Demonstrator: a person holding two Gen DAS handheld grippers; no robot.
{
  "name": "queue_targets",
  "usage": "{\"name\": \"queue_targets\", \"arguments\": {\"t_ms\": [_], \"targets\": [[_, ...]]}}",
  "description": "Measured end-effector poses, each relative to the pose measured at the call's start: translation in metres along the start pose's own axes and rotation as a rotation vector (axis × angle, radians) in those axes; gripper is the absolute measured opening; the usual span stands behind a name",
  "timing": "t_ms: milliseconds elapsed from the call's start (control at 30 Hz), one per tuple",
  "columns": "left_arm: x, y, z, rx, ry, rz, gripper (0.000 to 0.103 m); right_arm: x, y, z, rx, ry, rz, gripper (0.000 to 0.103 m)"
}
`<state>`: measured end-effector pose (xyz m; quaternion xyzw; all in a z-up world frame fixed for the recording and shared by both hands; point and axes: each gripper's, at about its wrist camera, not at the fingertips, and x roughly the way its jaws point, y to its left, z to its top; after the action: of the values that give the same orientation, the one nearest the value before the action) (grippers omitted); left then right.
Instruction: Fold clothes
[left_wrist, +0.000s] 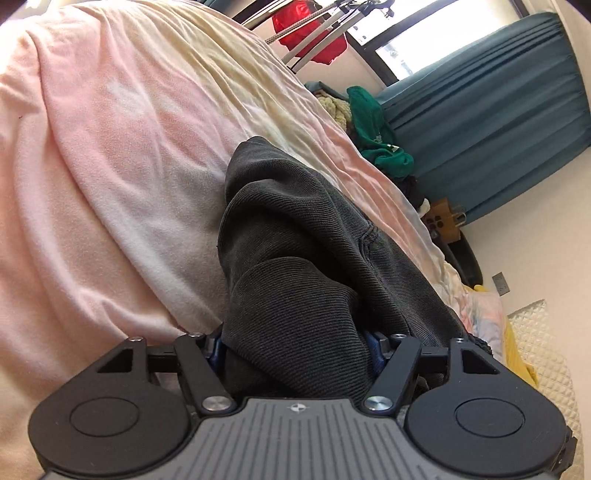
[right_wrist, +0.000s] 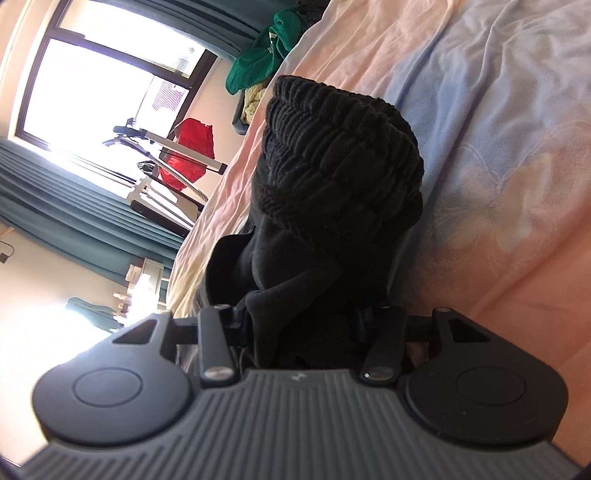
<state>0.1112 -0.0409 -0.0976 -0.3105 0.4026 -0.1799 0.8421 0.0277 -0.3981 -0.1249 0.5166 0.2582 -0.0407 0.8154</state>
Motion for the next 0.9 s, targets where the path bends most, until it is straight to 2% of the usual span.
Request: {"name": "queue_targets", "arguments": {"t_ms": [67, 167, 333, 533, 767, 900], "targets": [[-0.008, -0.006, -0.001, 0.046, -0.021, 0.013, 0.05, -0.001, 0.002, -0.002, 0.003, -0.015, -0.007, 0.043], [-0.02, -0.019, -0.004, 0.084, -0.045, 0.02, 0.044, -0.007, 0.011, -0.004, -0.011, -0.051, -0.015, 0.037], [-0.055, -0.049, -0.012, 0.099, -0.065, -0.007, 0.04, -0.036, 0.023, 0.004, -0.01, -0.111, 0.044, 0.031], [-0.079, -0.118, -0.016, 0.163, -0.08, -0.01, 0.038, -0.082, 0.03, 0.024, -0.004, -0.189, 0.126, 0.027], [-0.068, -0.228, -0.014, 0.321, -0.084, -0.054, 0.037, -0.129, 0.011, 0.073, 0.047, -0.248, 0.16, 0.026], [-0.02, -0.29, -0.017, 0.341, -0.064, -0.113, 0.037, -0.144, 0.001, 0.128, 0.042, -0.32, 0.152, 0.025]]}}
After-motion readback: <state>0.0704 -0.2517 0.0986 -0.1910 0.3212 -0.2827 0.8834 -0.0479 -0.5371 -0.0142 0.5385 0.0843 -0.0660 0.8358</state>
